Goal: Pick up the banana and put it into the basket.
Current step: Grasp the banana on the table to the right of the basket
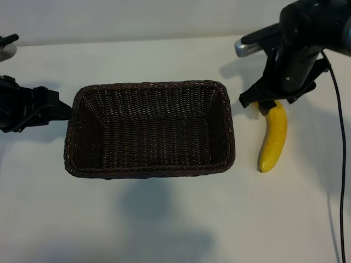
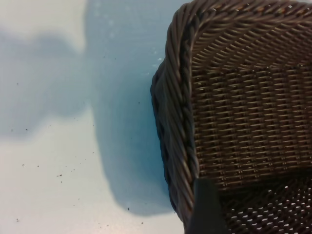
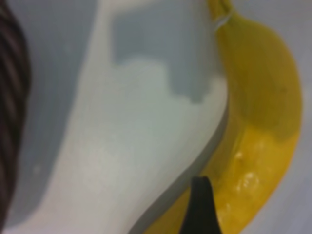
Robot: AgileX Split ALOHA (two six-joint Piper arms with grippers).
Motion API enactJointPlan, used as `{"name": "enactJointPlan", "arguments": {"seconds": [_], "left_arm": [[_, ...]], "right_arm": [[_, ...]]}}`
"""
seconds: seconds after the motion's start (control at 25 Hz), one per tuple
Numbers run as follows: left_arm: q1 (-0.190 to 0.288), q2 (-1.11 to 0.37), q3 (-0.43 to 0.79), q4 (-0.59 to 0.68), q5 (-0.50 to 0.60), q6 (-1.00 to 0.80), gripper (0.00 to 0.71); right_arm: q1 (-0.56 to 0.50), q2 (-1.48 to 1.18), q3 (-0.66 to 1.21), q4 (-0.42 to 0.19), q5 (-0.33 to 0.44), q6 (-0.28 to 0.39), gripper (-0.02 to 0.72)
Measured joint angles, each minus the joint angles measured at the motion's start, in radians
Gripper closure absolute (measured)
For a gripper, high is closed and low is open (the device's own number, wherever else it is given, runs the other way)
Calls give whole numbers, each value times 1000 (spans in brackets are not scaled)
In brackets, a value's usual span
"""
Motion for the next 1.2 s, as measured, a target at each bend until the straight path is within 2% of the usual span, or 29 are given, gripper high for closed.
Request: {"name": "enactJointPlan", "arguments": {"seconds": [0.48, 0.76, 1.2], "left_arm": [[0, 0, 0, 1, 24, -1, 158], [0, 0, 0, 2, 26, -2, 158], [0, 0, 0, 3, 29, -3, 158]], "right_arm": [[0, 32, 0, -1, -48, 1, 142], [0, 33, 0, -34, -49, 2, 142], [0, 33, 0, -26, -48, 2, 142]]}}
